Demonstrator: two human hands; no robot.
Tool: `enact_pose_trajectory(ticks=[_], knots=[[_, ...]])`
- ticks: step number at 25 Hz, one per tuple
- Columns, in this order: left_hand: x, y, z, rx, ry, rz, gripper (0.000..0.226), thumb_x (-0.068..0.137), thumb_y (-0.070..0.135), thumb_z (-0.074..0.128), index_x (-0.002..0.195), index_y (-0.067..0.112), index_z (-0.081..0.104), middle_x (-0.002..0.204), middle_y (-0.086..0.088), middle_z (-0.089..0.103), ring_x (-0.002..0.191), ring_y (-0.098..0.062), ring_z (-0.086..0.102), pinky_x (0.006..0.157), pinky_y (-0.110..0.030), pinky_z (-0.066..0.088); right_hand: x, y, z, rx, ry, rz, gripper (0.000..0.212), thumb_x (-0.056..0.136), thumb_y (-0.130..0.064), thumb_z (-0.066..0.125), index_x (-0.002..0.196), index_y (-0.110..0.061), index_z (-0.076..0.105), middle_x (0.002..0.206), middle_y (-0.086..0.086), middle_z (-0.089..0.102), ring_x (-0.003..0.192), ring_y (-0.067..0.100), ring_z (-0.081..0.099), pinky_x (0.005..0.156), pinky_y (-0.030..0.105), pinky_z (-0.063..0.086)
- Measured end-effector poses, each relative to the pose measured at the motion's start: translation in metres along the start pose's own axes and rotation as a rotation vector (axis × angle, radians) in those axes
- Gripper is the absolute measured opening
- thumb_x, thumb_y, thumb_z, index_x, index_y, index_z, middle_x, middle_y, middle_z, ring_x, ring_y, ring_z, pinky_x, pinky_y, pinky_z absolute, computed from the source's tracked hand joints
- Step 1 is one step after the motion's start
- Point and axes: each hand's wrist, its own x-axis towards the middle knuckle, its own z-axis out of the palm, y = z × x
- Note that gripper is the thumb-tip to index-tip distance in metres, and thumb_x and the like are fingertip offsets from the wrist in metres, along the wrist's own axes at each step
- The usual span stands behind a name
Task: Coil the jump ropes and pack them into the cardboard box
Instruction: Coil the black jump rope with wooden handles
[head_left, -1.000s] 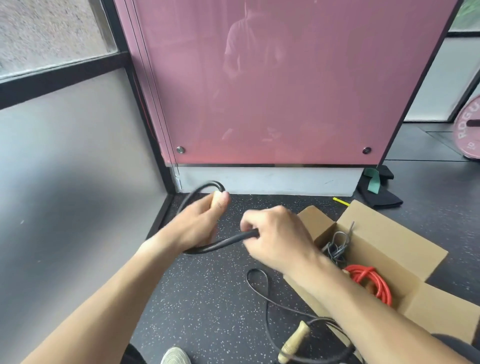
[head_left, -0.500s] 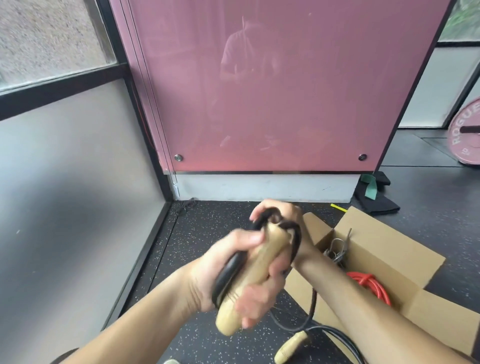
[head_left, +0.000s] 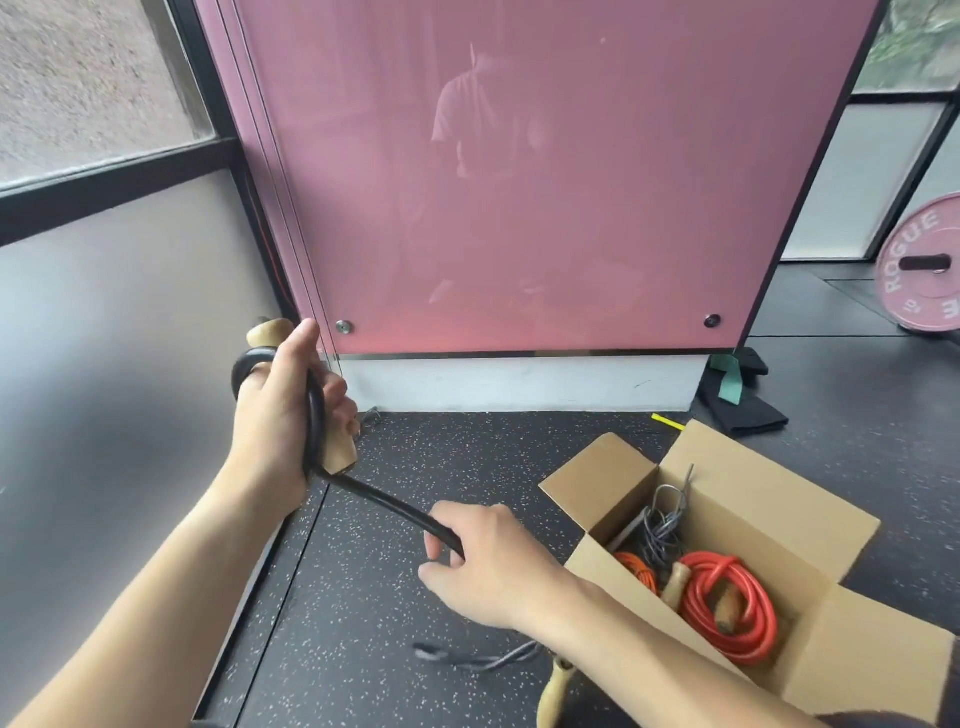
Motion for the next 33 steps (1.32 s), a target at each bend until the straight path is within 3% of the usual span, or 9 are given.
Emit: enact_pose_trajectory(ticks=[4, 7, 9, 11, 14, 16, 21, 27, 33], knots=[[0.008, -0.01, -0.009, 0.281, 0.064, 0.234, 0.039, 0.092, 0.047, 0.068, 0.078, 0.019, 0.044, 0.059, -0.014, 0.049, 0.048, -0.023, 0.049, 0.048, -0.031, 0.046, -0.008, -0.014, 0.0, -0.077, -0.262, 0.042, 0.024, 0.083, -0.039, 0.064, 0.102, -0.038, 0.05, 0.077, -0.004, 0.063, 0.065, 0.02, 0.058, 0.068, 0.034, 0.054], [0.01, -0.017, -0.017, 0.592, 0.013, 0.243, 0.054, 0.088, 0.054, 0.069, 0.08, 0.005, 0.048, 0.057, -0.028, 0.051, 0.04, -0.023, 0.049, 0.041, -0.03, 0.042, -0.011, -0.02, -0.007, -0.109, -0.24, 0.022, 0.027, 0.085, -0.052, 0.064, 0.104, -0.036, 0.052, 0.077, -0.002, 0.065, 0.064, 0.022, 0.063, 0.063, 0.033, 0.054], [0.006, -0.018, -0.013, 0.49, -0.109, 0.043, 0.049, 0.092, 0.051, 0.063, 0.077, 0.008, 0.046, 0.052, -0.016, 0.045, 0.042, -0.023, 0.045, 0.045, -0.031, 0.04, -0.012, -0.013, -0.019, -0.121, -0.185, 0.045, 0.036, 0.091, -0.064, 0.055, 0.098, -0.029, 0.057, 0.07, -0.005, 0.06, 0.051, 0.014, 0.051, 0.048, 0.028, 0.042], [-0.001, -0.011, -0.015, 0.189, -0.283, -0.23, 0.044, 0.089, 0.056, 0.057, 0.078, 0.016, 0.042, 0.052, -0.005, 0.037, 0.043, -0.019, 0.037, 0.048, -0.028, 0.037, -0.009, 0.003, -0.026, -0.155, -0.117, 0.086, 0.039, 0.1, -0.061, 0.04, 0.092, -0.026, 0.056, 0.069, -0.005, 0.057, 0.047, 0.011, 0.045, 0.043, 0.026, 0.036], [-0.011, 0.001, -0.029, -0.01, -0.584, -0.49, 0.063, 0.069, 0.073, 0.068, 0.08, 0.015, 0.048, 0.055, -0.003, 0.033, 0.04, -0.015, 0.034, 0.046, -0.026, 0.036, 0.005, 0.033, -0.036, -0.13, 0.227, 0.217, 0.034, 0.106, -0.048, 0.03, 0.095, -0.021, 0.048, 0.073, 0.002, 0.064, 0.057, 0.016, 0.064, 0.051, 0.037, 0.053], [-0.016, 0.001, -0.032, 0.055, -0.695, -0.485, 0.067, 0.06, 0.072, 0.078, 0.079, 0.015, 0.048, 0.055, -0.003, 0.031, 0.04, -0.015, 0.033, 0.045, -0.027, 0.038, 0.013, 0.044, -0.048, -0.004, 0.384, 0.247, 0.023, 0.107, -0.04, 0.032, 0.098, -0.022, 0.043, 0.073, 0.004, 0.065, 0.06, 0.021, 0.068, 0.057, 0.041, 0.057], [-0.016, 0.002, -0.026, -0.091, -0.671, -0.522, 0.051, 0.068, 0.056, 0.078, 0.073, 0.016, 0.048, 0.05, 0.001, 0.035, 0.035, -0.013, 0.034, 0.041, -0.025, 0.038, 0.014, 0.033, -0.033, 0.085, 0.315, -0.006, 0.02, 0.108, -0.039, 0.034, 0.102, -0.024, 0.046, 0.054, -0.005, 0.045, 0.04, 0.01, 0.038, 0.042, 0.034, 0.032], [-0.033, -0.007, -0.02, 0.034, -0.839, -0.733, 0.075, 0.061, 0.084, 0.069, 0.082, 0.014, 0.05, 0.059, -0.004, 0.039, 0.04, -0.016, 0.041, 0.046, -0.026, 0.04, 0.022, 0.03, -0.033, 0.014, 0.656, -0.006, 0.018, 0.107, -0.036, 0.039, 0.093, -0.029, 0.047, 0.046, -0.005, 0.044, 0.04, 0.008, 0.048, 0.037, 0.022, 0.029], [-0.036, -0.01, -0.012, -0.191, -0.915, -0.616, 0.047, 0.072, 0.049, 0.075, 0.087, 0.012, 0.049, 0.06, -0.004, 0.039, 0.041, -0.016, 0.042, 0.047, -0.028, 0.043, 0.02, 0.028, -0.043, -0.006, 0.482, 0.126, 0.032, 0.104, -0.052, 0.033, 0.088, -0.03, 0.051, 0.056, -0.003, 0.056, 0.044, 0.009, 0.052, 0.044, 0.025, 0.036]])
